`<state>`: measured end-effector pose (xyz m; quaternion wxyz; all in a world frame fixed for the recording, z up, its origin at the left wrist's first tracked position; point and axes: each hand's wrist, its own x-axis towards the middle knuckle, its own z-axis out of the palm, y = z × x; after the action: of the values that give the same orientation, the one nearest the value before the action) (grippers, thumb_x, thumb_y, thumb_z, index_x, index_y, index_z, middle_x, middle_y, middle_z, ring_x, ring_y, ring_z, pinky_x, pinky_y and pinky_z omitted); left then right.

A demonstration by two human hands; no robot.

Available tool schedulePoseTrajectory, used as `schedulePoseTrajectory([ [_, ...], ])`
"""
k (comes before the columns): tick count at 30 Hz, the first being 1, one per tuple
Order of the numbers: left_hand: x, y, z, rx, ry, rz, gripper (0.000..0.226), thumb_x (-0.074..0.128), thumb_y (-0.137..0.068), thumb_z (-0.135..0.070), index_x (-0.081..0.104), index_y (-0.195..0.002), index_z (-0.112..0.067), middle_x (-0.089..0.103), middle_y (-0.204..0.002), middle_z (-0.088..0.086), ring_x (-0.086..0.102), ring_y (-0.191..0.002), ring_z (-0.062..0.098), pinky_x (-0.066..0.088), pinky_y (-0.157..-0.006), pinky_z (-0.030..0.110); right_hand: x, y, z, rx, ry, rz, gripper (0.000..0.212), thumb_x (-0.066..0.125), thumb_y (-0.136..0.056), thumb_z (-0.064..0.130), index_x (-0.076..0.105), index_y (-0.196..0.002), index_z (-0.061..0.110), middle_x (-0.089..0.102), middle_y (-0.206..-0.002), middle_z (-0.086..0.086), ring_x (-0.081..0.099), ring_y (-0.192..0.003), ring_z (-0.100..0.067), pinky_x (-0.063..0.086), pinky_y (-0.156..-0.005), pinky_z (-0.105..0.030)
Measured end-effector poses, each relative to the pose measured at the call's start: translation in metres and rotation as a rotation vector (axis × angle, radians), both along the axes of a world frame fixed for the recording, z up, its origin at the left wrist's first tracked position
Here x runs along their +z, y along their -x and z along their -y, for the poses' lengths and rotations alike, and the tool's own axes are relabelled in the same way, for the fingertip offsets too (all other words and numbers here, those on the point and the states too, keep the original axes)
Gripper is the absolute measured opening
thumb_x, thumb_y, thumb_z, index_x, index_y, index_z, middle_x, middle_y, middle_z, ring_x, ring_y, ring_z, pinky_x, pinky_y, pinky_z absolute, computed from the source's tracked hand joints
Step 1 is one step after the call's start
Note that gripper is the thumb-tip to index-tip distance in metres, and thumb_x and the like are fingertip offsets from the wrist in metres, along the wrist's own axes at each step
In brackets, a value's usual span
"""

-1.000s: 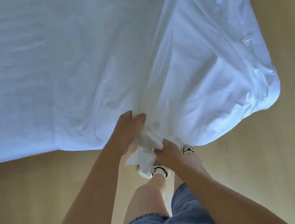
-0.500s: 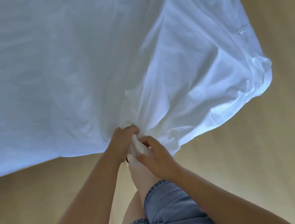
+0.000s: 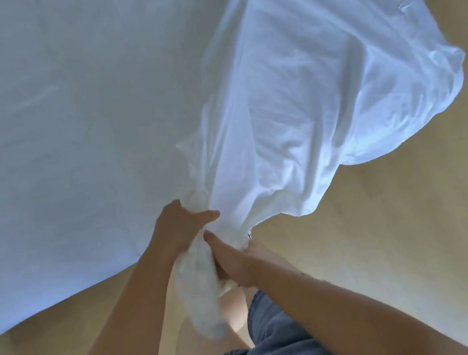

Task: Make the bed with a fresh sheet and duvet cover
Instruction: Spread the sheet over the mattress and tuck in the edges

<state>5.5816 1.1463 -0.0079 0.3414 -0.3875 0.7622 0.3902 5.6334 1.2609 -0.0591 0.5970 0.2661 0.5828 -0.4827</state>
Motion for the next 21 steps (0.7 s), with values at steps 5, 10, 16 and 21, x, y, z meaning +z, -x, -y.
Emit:
schedulePoseTrajectory([
  [5,-0.007,-0.015,0.027,-0.043,-0.096,0.137,0.04,0.08,-0.06,-0.032,0.063,-0.086,-0.006,0.064,-0.08,0.007,0.062,-0.073,0.023,0.048,-0.065,0.032,0.034,0.002,0.028,0.063,0.216,-0.302,0.019,0.037,-0.099,0.016,0.053,-0.089,0.012,0.052,-0.075,0.0,0.051,-0.062,-0.004,0.039,-0.057,-0.015],
  [10,0.028,-0.03,0.068,0.073,-0.141,-0.151,0.027,0.053,-0.079,0.003,0.046,-0.057,-0.009,0.043,-0.052,0.002,0.042,-0.049,0.018,0.033,-0.049,0.025,0.061,-0.002,0.038,0.061,0.244,-0.515,0.028,0.047,-0.098,0.026,0.057,-0.079,0.008,0.049,-0.07,0.002,0.045,-0.063,-0.009,0.036,-0.058,-0.02],
  [16,0.061,-0.117,0.171,-0.219,0.342,-0.257,0.008,0.055,-0.084,-0.015,0.059,-0.091,-0.015,0.064,-0.086,0.009,0.058,-0.082,0.03,0.043,-0.069,0.033,0.091,-0.009,0.121,-0.17,0.089,-0.685,0.044,0.053,-0.09,0.049,0.049,-0.122,0.018,0.052,-0.11,0.005,0.052,-0.103,-0.013,0.044,-0.094,-0.032],
  [21,0.066,-0.194,0.236,-0.472,0.541,-0.226,0.026,0.048,-0.089,-0.028,0.048,-0.112,-0.015,0.064,-0.093,0.007,0.061,-0.087,0.031,0.048,-0.08,0.035,0.108,-0.036,0.249,-0.113,0.144,-0.598,0.082,0.072,-0.081,0.036,0.022,-0.143,0.012,0.05,-0.125,-0.003,0.053,-0.103,-0.018,0.045,-0.08,-0.028],
])
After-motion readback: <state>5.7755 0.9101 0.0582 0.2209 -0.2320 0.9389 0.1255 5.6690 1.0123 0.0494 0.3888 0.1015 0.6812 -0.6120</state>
